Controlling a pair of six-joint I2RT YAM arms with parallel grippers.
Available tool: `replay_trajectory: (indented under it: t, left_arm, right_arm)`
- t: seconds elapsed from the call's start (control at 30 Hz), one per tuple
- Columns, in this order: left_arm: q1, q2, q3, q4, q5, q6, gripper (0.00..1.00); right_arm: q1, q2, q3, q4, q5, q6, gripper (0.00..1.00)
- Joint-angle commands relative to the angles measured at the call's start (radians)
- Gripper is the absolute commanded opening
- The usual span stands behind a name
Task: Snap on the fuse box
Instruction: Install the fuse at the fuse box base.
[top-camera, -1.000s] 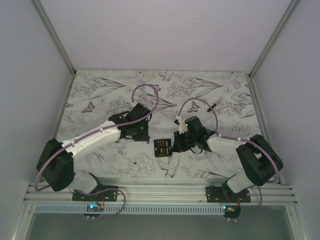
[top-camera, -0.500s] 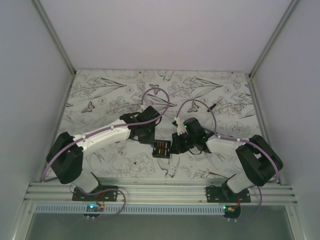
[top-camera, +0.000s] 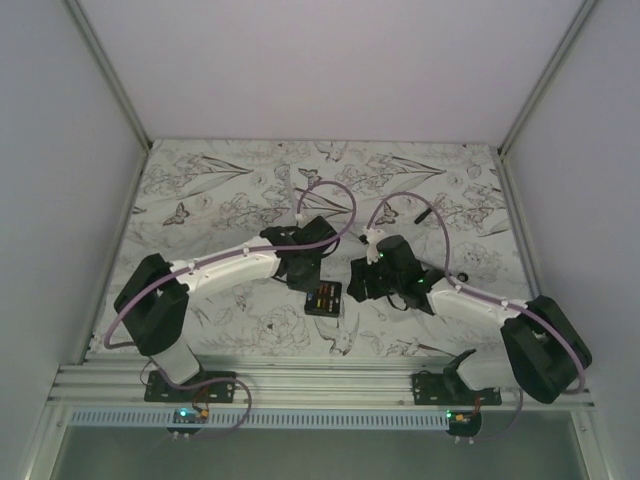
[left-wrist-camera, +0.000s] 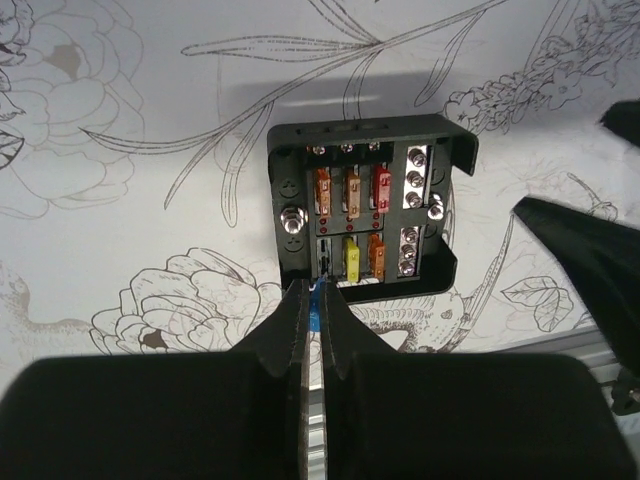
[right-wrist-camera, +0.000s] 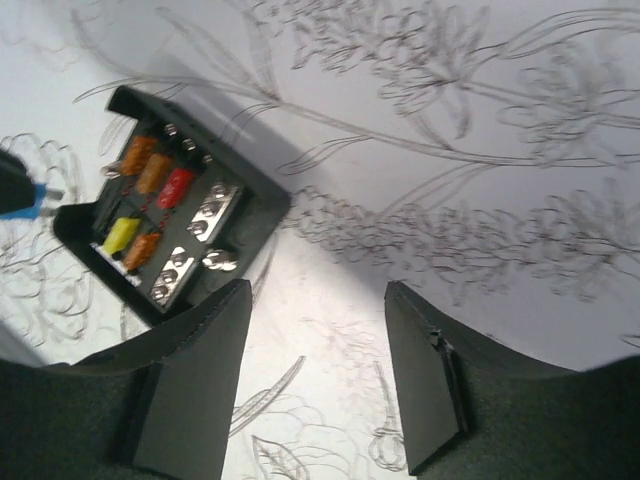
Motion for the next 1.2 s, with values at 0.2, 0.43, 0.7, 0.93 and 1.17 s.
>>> replay_trajectory:
  t: [0.2,0.43,0.7,0.93,1.17]
  left_arm:
    - [-0.086,0.085,0.09,-0.172,-0.156,-0.08,0.0]
    - [-0.118,0.126,0.123,-0.208,-0.194,-0.122,0.0]
    - [-0.129,0.174,0.15,-0.211,-0.197,-0.145,0.0]
    - [-0.133,0.201,0.17,-0.21,-0.196,-0.148,0.0]
    - [-0.135,0.222,0.169,-0.212,-0.218,-0.148,0.0]
  right_arm:
    - [0.002,-0.138,-0.047,-0.04,0.354,0.038,0.86]
    - [-0.021,-0.255,-0.094,-0.042,0.48,0.065,1.0]
    - [-0.047,-0.505,-0.174,-0.067,0.658,0.122,1.0]
    - [-0.049,-0.644,-0.214,-0.083,0.726,0.143,1.0]
    - [-0.049,-0.657,-0.216,-0.083,0.723,0.141,1.0]
